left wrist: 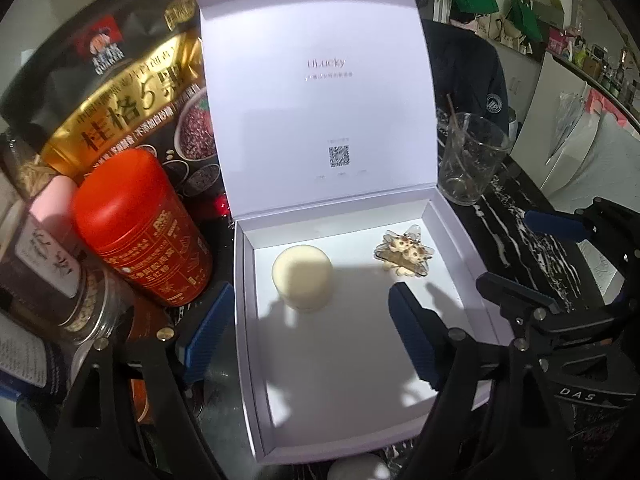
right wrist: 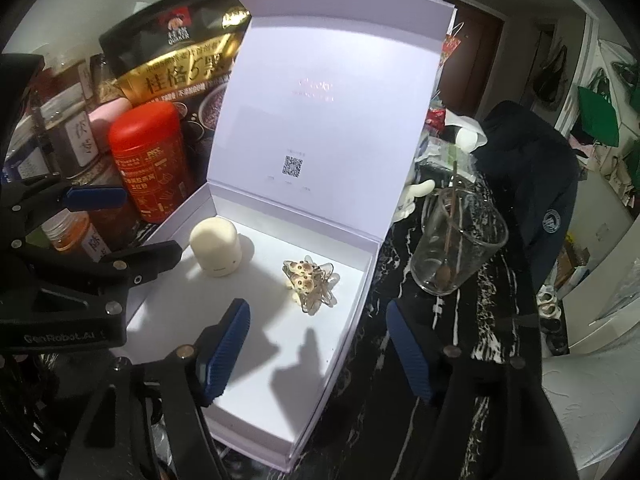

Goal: Organize objects
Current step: 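Lower and release cream jar in box while right tool releases clip beside it, then withdraw both open tools out of the white box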

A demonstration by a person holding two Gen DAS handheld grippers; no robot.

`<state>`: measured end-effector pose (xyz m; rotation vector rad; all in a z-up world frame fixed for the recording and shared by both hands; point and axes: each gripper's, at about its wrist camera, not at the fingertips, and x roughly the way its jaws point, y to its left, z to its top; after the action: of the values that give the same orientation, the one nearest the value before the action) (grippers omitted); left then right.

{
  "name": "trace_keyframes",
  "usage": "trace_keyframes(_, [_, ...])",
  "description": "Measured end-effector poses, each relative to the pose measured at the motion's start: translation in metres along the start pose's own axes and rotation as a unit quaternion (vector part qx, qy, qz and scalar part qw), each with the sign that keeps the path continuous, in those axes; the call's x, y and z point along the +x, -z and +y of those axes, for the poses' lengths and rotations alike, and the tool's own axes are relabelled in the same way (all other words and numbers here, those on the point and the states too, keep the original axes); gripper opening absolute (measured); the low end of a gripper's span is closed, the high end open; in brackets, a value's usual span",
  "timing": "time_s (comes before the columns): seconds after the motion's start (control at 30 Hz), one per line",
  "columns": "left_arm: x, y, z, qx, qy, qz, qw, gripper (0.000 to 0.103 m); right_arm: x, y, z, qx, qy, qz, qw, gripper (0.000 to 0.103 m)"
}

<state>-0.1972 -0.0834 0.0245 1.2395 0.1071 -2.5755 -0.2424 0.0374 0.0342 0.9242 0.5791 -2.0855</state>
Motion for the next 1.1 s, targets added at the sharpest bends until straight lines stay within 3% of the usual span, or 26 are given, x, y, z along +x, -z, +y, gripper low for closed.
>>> trace_keyframes(0.57, [-0.061,0.015,0.0,0.007,-0.004,-0.037,0.9993,0.087,-0.055,0.016,0.009,0.005,0.013,-0.034,0.999,0.077])
trace_keyframes(1.1, [-0.082,0.046,-0.01,0.019,-0.007,-0.039,0.999,0.09,-0.078,0.05,0.02,0.015,0.012,-0.034,0.999,0.078])
